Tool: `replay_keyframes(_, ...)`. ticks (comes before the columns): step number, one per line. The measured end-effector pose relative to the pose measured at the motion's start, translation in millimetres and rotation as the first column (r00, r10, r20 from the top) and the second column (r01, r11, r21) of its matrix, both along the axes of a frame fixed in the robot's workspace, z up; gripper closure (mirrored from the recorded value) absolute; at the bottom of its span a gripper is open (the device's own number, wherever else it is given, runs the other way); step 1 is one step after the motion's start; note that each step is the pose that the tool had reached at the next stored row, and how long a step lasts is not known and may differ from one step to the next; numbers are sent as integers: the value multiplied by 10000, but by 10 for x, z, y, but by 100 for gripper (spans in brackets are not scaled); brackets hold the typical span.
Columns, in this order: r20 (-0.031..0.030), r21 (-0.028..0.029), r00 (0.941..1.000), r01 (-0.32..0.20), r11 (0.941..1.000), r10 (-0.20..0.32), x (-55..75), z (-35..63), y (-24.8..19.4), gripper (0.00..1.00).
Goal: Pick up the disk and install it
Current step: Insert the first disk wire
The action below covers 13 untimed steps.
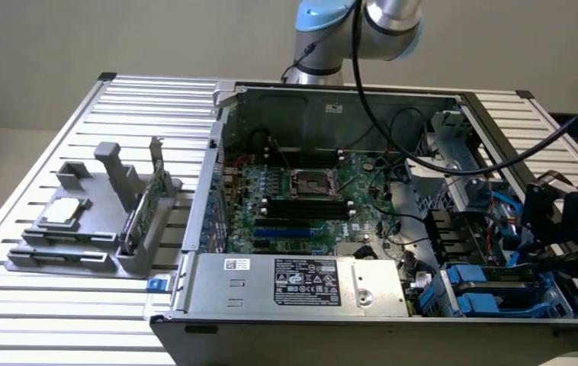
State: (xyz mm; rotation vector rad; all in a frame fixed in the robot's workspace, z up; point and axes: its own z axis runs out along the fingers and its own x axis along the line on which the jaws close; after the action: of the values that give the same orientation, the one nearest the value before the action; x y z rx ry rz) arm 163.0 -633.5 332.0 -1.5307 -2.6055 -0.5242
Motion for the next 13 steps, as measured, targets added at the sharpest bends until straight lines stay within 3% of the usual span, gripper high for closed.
replay_keyframes(7,-17,159,9998,176,9997,-175,17,-24,-1,70)
replay_keyframes(9,-28,185,9998,206,9996,-206,25,-26,0,70)
replay_keyframes(11,-44,207,9997,238,9995,-238,33,-31,0,79)
replay_keyframes(13,-63,215,9996,274,9994,-273,37,-31,-1,79)
